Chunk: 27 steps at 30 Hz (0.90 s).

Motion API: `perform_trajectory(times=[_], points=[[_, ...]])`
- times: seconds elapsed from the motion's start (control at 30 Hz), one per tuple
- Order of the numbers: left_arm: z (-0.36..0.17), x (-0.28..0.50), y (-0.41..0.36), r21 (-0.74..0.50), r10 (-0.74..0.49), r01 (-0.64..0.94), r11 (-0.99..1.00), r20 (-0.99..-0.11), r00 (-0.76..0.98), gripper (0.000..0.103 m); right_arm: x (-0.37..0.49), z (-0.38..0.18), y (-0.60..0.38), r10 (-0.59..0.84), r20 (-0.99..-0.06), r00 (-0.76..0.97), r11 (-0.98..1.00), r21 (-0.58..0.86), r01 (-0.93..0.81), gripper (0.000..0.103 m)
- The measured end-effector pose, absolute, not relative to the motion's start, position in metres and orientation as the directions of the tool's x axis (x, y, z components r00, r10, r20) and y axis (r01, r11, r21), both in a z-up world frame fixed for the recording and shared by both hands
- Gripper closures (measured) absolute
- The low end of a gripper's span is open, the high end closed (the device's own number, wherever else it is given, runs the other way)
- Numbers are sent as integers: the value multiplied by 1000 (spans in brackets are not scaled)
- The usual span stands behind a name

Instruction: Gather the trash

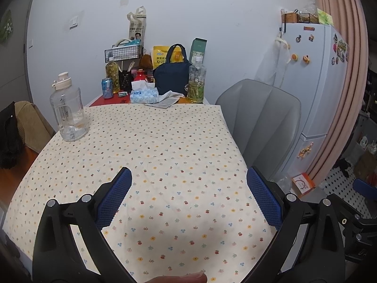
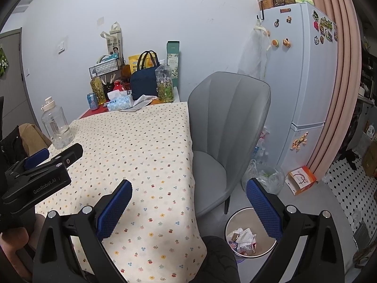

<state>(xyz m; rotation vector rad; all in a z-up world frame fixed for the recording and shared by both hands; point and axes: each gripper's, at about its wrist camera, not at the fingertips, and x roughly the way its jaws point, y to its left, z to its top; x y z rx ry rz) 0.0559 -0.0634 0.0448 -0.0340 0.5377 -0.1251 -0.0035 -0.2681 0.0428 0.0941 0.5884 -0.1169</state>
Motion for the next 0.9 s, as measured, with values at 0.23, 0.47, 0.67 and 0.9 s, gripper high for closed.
perform_trajectory(times=[0.23, 0.47, 0.67, 0.9], points=[[44, 56, -62, -70, -127, 107, 992, -508, 852, 6, -3, 43, -268, -81, -558, 826, 990, 54, 134, 8], [46, 54, -58, -73, -124, 101, 992, -504, 855, 6, -3, 43, -266, -80, -556, 827, 990, 52, 131, 8], [46, 54, -57, -74, -123, 100, 992, -503, 855, 6, -2, 42, -265, -80, -558, 826, 990, 51, 131, 8], [45, 53, -53, -83, -125, 96, 992, -503, 855, 6, -1, 45, -262, -85, -556, 827, 990, 44, 131, 8]])
